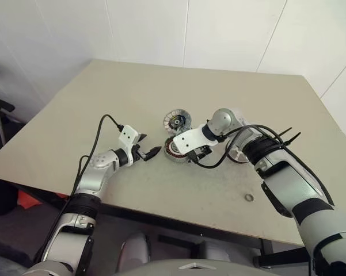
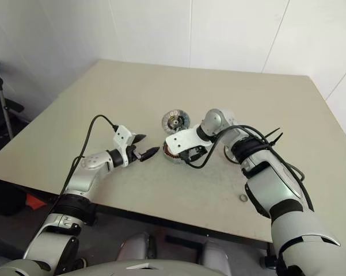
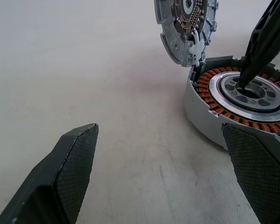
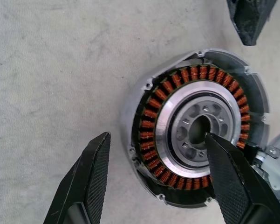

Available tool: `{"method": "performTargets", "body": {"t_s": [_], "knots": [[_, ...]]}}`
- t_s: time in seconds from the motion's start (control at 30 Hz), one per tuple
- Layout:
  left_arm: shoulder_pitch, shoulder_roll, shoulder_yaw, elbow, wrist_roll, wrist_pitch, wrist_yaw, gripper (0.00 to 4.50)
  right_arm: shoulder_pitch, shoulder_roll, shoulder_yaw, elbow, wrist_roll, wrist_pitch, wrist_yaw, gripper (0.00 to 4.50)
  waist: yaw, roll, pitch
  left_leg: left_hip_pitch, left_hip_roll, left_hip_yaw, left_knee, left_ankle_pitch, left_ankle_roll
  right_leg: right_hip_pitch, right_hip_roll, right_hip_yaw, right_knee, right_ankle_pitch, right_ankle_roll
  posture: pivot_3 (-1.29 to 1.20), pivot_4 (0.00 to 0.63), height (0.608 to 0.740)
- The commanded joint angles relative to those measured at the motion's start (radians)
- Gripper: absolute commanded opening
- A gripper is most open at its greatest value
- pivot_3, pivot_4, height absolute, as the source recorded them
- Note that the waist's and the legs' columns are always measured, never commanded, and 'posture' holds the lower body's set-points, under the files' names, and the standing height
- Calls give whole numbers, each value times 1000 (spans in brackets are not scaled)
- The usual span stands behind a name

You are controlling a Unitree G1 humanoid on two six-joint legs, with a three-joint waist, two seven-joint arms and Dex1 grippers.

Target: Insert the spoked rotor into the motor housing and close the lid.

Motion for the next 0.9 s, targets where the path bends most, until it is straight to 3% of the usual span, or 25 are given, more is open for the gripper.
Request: {"method": "performTargets", "body": {"t_s": [0.03, 0.43, 0.53, 0.63, 0.9], "knots": [[-7, 6, 13, -30, -11, -6, 1, 4500, 15, -19, -3, -68, 0, -19, 12, 3604, 1, 0, 0, 0, 0, 0, 0, 0, 0, 0, 0, 0, 0, 0, 0, 0, 0, 740], [-3, 1, 14, -31, -11, -9, 5, 4500, 25, 1, 14, -44, -47, -3, -11, 3604, -1, 0, 0, 2, 0, 0, 0, 0, 0, 2, 1, 0, 0, 0, 0, 0, 0, 740], [0, 2, 14, -34, -12, -9, 6, 4500, 15, 7, 15, -21, -57, -3, -25, 2996, -3, 0, 0, 5, 1, 0, 0, 0, 0, 4, 1, 1, 0, 0, 0, 0, 0, 740], [1, 2, 15, -35, -12, -9, 6, 4500, 11, 8, 12, -16, -56, -3, -30, 2019, -2, 0, 0, 6, 1, 0, 0, 0, 0, 4, 1, 1, 0, 0, 0, 0, 0, 740], [-2, -3, 12, -27, -11, -11, 6, 4500, 16, -14, -3, -38, -45, -5, -14, 1978, -2, 0, 0, 6, 0, 0, 0, 0, -1, 5, 1, 2, 0, 0, 0, 0, 0, 740]]}}
